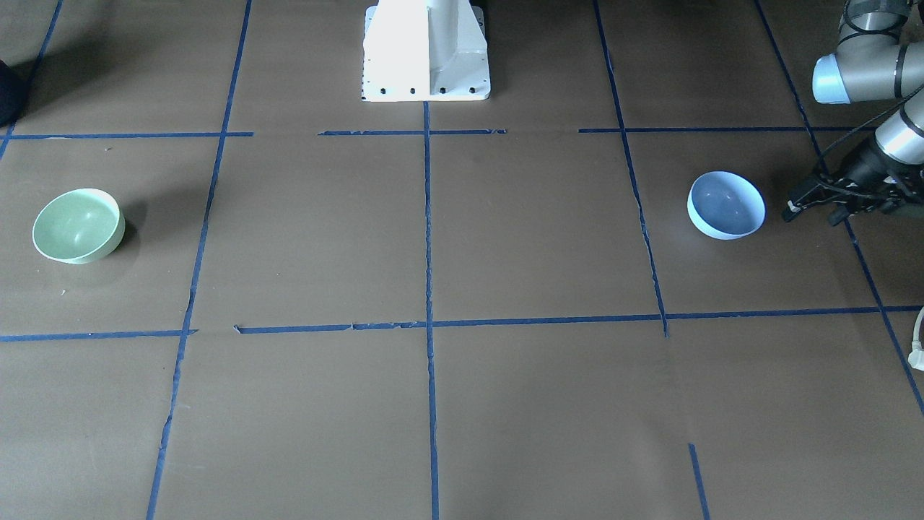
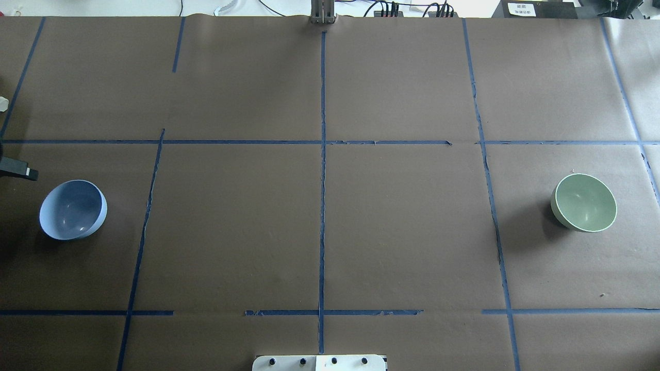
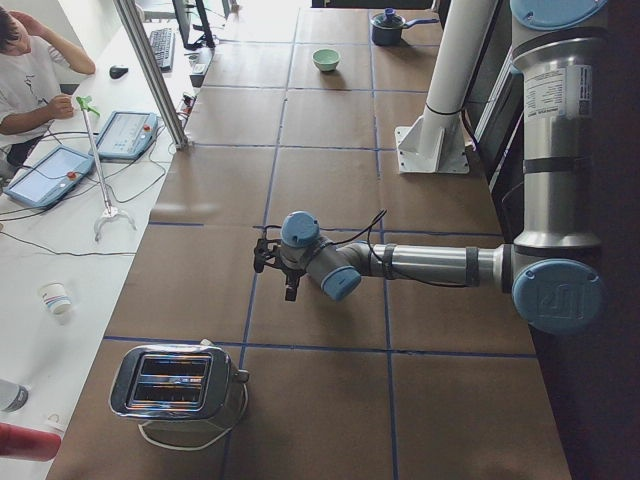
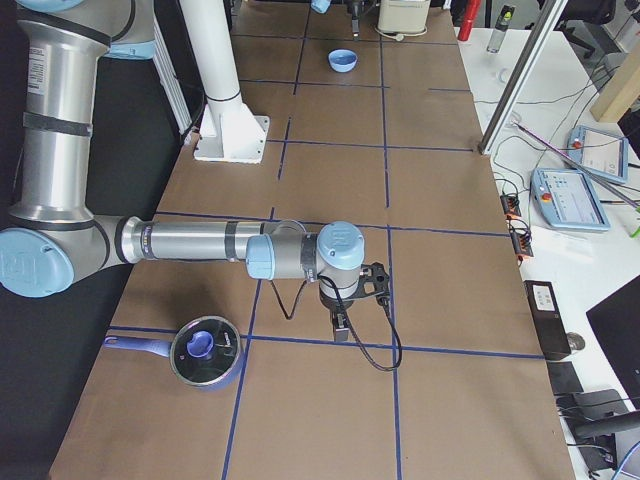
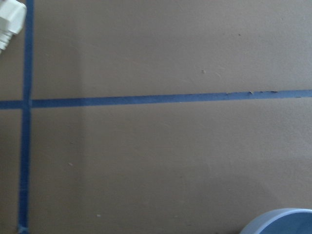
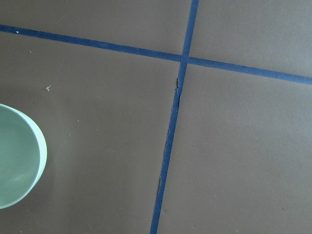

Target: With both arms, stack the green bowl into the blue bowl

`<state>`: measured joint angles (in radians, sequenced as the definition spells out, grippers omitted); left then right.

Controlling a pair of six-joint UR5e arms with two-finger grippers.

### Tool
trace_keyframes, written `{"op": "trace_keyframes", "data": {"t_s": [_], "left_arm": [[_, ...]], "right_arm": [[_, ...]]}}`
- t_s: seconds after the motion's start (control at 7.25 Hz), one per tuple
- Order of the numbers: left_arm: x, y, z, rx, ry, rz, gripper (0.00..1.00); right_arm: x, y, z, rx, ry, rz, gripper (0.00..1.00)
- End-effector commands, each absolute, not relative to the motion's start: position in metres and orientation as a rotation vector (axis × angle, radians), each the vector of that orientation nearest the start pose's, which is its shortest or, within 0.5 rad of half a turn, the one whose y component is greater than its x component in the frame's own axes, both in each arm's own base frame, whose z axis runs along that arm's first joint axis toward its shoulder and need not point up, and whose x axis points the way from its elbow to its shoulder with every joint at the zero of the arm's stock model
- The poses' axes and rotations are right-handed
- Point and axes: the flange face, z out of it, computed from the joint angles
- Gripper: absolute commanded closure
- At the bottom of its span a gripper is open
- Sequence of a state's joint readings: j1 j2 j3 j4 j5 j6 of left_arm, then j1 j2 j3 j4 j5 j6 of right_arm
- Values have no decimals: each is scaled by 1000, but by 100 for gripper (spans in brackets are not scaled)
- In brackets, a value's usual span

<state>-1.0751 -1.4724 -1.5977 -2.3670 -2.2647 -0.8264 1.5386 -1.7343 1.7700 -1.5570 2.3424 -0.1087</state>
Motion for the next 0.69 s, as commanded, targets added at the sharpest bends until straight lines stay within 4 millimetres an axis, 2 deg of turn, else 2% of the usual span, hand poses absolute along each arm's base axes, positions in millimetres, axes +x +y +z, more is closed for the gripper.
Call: {"op": "trace_keyframes", "data": {"t_s": [0.0,0.14,0.28,0.41,0.55], "left_arm": [[207,-434,603,111,955,-43,0],[205,-423,615,94,940,-41,12],[204,-421,615,94,943,-41,69],[204,-421,615,94,943,-41,93],[204,-422,611,101,948,-37,100]], "right_arm": [[50,-427,635,75,-768,-152,0],[50,-427,636,73,-768,-152,0],[50,-427,636,73,-768,-152,0],[50,-427,636,72,-769,-151,0],[50,-427,636,72,-769,-151,0]]}}
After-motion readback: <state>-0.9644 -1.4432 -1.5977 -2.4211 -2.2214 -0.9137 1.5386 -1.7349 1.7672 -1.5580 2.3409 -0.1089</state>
